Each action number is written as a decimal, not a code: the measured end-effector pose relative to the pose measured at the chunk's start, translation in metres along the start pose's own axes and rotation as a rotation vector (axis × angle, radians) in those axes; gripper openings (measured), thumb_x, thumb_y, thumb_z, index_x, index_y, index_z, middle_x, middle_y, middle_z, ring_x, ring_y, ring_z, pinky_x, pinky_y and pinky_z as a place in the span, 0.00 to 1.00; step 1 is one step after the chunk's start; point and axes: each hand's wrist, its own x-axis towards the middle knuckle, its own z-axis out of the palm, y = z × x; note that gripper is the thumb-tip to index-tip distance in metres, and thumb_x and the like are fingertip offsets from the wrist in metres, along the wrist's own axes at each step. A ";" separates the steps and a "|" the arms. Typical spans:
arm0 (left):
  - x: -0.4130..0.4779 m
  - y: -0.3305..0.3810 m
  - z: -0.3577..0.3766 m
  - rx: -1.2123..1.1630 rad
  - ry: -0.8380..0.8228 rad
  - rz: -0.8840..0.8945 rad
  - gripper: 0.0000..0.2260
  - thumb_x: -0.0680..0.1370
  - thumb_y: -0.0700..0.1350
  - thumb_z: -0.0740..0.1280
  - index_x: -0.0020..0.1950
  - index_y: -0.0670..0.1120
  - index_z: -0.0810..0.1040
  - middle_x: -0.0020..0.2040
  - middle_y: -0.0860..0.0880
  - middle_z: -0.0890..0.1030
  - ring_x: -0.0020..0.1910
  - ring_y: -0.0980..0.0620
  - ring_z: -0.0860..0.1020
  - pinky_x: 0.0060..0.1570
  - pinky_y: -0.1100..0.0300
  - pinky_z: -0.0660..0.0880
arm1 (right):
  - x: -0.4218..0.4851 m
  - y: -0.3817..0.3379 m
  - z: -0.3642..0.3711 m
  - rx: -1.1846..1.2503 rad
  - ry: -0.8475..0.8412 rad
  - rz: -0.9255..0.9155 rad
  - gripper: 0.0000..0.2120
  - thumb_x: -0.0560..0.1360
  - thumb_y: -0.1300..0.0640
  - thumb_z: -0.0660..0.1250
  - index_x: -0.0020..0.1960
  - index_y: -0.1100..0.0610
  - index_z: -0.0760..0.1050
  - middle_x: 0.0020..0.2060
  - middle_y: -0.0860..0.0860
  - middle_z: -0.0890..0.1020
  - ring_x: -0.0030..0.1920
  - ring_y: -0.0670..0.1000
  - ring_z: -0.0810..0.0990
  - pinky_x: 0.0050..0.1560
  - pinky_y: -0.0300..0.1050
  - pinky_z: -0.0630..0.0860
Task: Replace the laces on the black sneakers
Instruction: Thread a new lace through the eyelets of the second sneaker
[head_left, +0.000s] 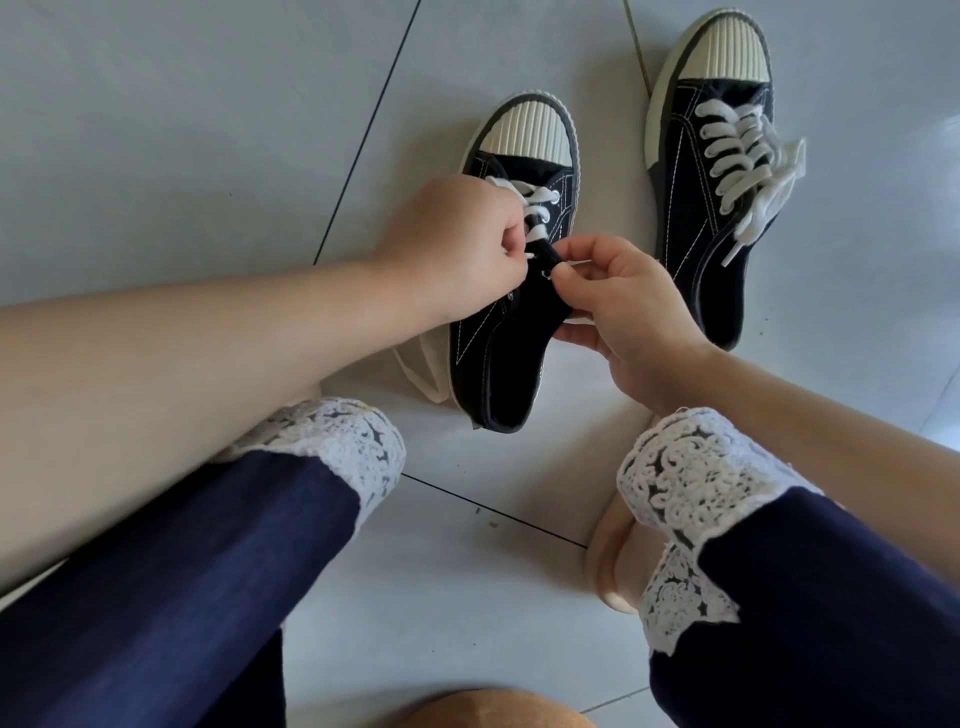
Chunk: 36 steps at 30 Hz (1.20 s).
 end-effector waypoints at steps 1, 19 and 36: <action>0.000 0.000 0.000 0.001 -0.005 -0.006 0.05 0.71 0.41 0.66 0.40 0.43 0.81 0.42 0.46 0.82 0.43 0.46 0.77 0.45 0.51 0.74 | 0.000 0.000 0.000 0.003 -0.001 0.001 0.07 0.77 0.65 0.62 0.47 0.54 0.76 0.41 0.53 0.81 0.38 0.49 0.81 0.38 0.41 0.79; 0.004 0.002 0.010 0.031 -0.025 -0.026 0.05 0.73 0.41 0.65 0.41 0.43 0.80 0.39 0.47 0.79 0.43 0.47 0.76 0.41 0.56 0.70 | -0.001 0.000 -0.001 0.007 -0.023 -0.008 0.09 0.77 0.66 0.61 0.48 0.55 0.76 0.34 0.49 0.81 0.35 0.45 0.82 0.37 0.40 0.79; -0.008 -0.011 0.023 -0.285 0.135 -0.071 0.07 0.69 0.37 0.71 0.44 0.38 0.76 0.35 0.45 0.81 0.36 0.53 0.74 0.37 0.66 0.64 | 0.013 -0.006 0.001 -0.107 -0.030 -0.045 0.06 0.71 0.65 0.70 0.40 0.56 0.75 0.30 0.50 0.79 0.31 0.46 0.80 0.38 0.40 0.79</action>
